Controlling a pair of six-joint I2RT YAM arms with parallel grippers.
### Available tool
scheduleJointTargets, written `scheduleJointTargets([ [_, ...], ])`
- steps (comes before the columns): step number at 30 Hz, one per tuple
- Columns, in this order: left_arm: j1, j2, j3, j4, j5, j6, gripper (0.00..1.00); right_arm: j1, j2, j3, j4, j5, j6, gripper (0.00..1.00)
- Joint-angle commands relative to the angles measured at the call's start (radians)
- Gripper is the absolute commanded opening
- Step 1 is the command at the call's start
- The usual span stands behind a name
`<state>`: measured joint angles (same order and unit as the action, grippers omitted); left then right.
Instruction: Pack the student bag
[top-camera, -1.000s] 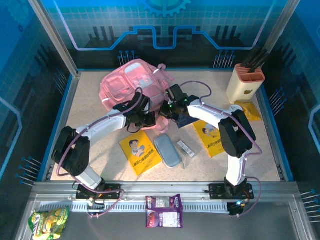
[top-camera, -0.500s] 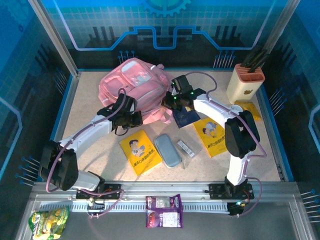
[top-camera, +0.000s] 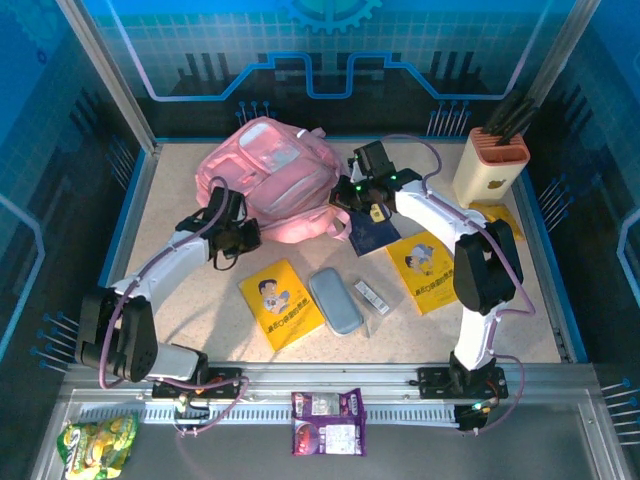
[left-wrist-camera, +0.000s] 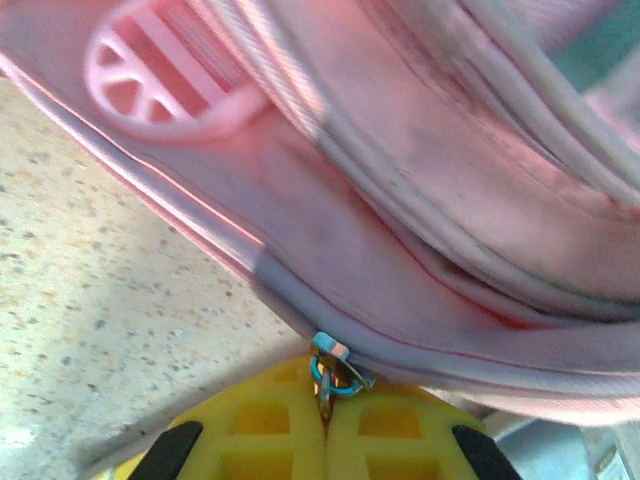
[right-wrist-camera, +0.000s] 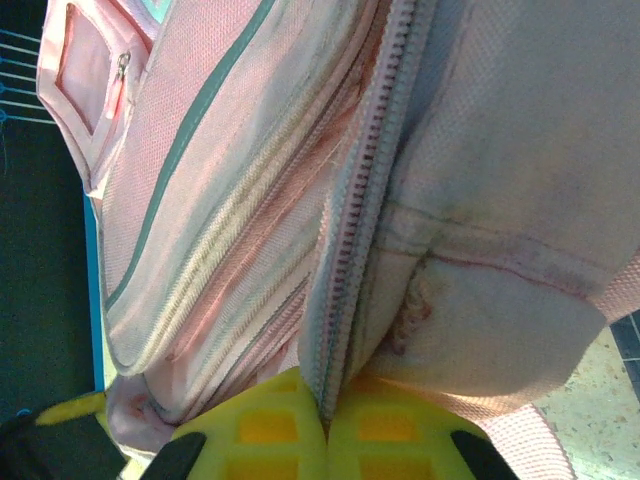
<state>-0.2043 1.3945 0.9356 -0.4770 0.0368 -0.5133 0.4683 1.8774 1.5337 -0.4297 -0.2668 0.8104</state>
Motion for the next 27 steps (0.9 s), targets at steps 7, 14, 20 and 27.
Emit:
scheduleJointTargets([
  [7,0.156,0.122,0.02,0.019,-0.099,-0.014,0.0,-0.05,-0.027,0.004,0.045,0.032,-0.05,0.0],
  [14,0.221,0.168,0.043,0.068,-0.14,-0.028,0.0,-0.05,-0.031,-0.007,0.041,0.005,-0.062,0.0],
  [20,0.287,0.178,0.03,0.125,-0.179,-0.021,0.0,-0.06,-0.039,-0.028,0.046,-0.008,-0.068,0.0],
  [27,0.315,0.239,0.103,0.138,-0.12,-0.012,0.0,-0.04,-0.038,-0.068,0.054,-0.027,-0.069,0.0],
])
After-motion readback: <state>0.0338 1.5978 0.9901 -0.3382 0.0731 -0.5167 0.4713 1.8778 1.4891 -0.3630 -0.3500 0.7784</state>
